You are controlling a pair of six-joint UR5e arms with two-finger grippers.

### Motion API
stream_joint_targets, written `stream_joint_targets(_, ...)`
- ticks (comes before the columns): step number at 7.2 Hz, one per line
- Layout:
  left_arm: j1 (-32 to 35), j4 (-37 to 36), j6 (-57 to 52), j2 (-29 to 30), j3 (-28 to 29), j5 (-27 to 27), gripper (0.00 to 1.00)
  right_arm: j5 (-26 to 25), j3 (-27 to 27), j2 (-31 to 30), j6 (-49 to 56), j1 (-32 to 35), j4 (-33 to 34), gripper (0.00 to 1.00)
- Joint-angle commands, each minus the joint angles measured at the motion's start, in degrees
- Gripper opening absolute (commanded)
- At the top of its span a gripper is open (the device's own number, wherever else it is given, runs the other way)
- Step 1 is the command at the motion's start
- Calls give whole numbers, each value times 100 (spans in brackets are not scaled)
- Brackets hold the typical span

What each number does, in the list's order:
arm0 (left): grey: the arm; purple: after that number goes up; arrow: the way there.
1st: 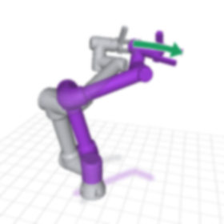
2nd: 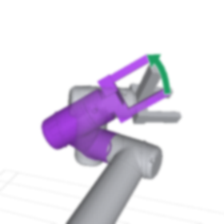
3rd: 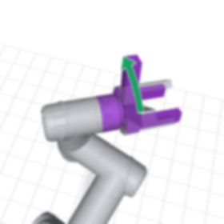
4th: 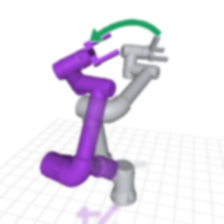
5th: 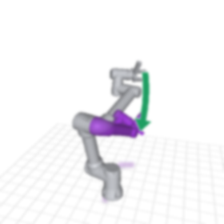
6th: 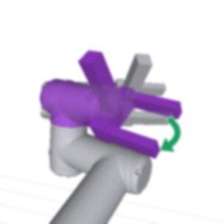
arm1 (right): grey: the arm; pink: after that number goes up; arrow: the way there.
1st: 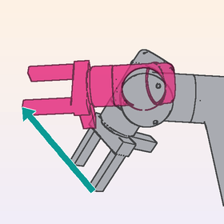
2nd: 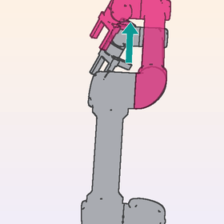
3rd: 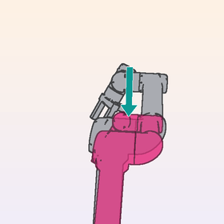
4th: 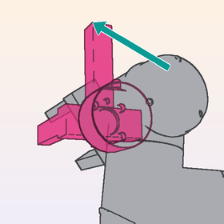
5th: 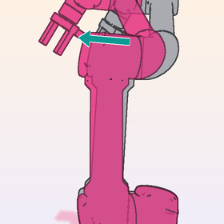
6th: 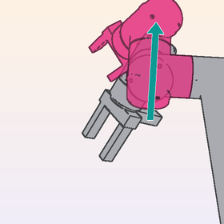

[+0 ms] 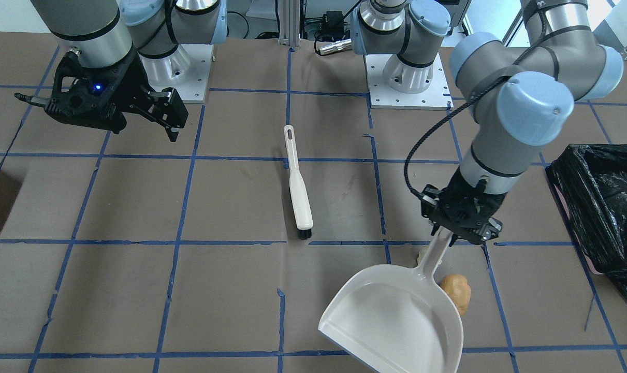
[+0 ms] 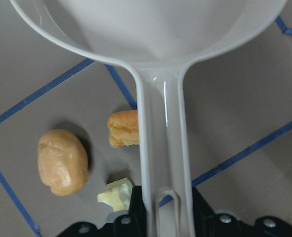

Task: Sweep and dump trash in nearest bin
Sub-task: 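Set the dustpan down beyond the bread while the right gripper reaches for the brush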

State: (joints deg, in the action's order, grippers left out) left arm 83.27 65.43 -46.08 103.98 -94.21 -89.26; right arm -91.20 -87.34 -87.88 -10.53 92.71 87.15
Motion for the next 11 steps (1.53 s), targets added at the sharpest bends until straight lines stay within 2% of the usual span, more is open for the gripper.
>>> stream_joint_targets(1,-940,119,-2045,-79,-10,13,3,-21,-46,42,-2,19,-512,100)
stream_joint_targets(2,-1432,267,-3290,-70,-10,101,3,-12,32,190,-54,-7,-1002,100)
stream_joint_targets(4,-2041,339,-4799,96,130,189,3,258,24,192,-46,89,-998,100)
stream_joint_targets(6,-2471,400,-5776,289,305,198,3,1826,-37,383,-37,185,-798,100)
stream_joint_targets(7,-2778,601,-6138,490,507,181,3,1799,-38,655,-54,360,-726,100)
stream_joint_targets(8,-2929,699,-6498,701,778,154,3,1503,-90,745,-63,762,-491,100)
stream_joint_targets(10,-2940,900,-6720,1455,1708,-293,3,1114,-239,1261,-904,1702,-296,100)
stream_joint_targets(11,-2922,858,-6721,1702,1765,-259,3,660,-292,1560,-951,2159,-147,100)
